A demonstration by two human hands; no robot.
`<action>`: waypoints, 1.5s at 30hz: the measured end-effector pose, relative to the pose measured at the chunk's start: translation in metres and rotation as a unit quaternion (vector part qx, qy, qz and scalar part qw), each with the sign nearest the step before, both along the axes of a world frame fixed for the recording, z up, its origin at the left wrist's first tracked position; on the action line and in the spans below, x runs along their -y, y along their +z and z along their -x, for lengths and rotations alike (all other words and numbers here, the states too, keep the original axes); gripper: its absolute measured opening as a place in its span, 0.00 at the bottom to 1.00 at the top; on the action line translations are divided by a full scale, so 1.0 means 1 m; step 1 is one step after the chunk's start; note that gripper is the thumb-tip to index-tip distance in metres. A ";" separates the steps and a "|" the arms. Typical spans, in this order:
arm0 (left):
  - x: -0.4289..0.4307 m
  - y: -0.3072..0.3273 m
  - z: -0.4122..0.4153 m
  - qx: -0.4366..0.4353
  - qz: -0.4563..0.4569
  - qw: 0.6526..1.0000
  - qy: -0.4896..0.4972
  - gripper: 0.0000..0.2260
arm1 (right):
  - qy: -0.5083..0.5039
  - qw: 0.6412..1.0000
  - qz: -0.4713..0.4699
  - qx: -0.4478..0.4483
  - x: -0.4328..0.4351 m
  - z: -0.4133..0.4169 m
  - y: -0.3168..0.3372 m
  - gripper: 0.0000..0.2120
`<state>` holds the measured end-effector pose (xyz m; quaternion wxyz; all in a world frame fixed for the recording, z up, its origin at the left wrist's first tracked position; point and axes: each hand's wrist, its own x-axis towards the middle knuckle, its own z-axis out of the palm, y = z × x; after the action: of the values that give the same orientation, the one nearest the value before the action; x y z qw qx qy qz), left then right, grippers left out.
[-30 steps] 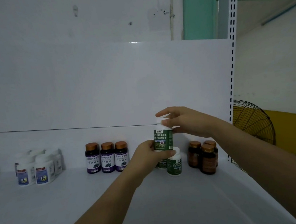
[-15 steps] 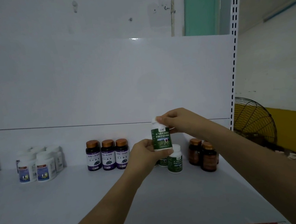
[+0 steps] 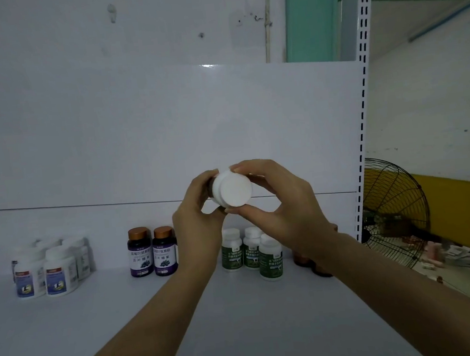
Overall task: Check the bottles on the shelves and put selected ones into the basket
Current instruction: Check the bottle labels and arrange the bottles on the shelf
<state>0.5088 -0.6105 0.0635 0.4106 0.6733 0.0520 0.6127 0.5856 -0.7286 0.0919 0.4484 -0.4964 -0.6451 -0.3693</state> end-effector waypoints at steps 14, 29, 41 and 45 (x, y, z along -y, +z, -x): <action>0.010 0.038 0.024 -0.235 0.186 0.933 -0.197 0.26 | 0.022 0.845 0.185 -0.501 -0.012 -0.013 0.070 0.21; 0.013 0.032 0.026 -0.375 0.350 0.800 -0.311 0.21 | -0.027 0.727 0.347 -0.592 -0.006 -0.024 0.044 0.15; 0.005 -0.005 0.016 -0.294 0.109 0.932 -0.180 0.22 | 0.011 0.871 0.288 -0.398 0.009 -0.023 0.035 0.19; 0.004 -0.008 0.009 -0.317 0.103 0.930 -0.154 0.24 | -0.035 0.873 0.322 -0.366 0.011 -0.022 0.039 0.15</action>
<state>0.4993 -0.6140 0.0552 0.5292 0.7861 0.1379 0.2882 0.6077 -0.7395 0.1311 0.4547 -0.7354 -0.4999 0.0509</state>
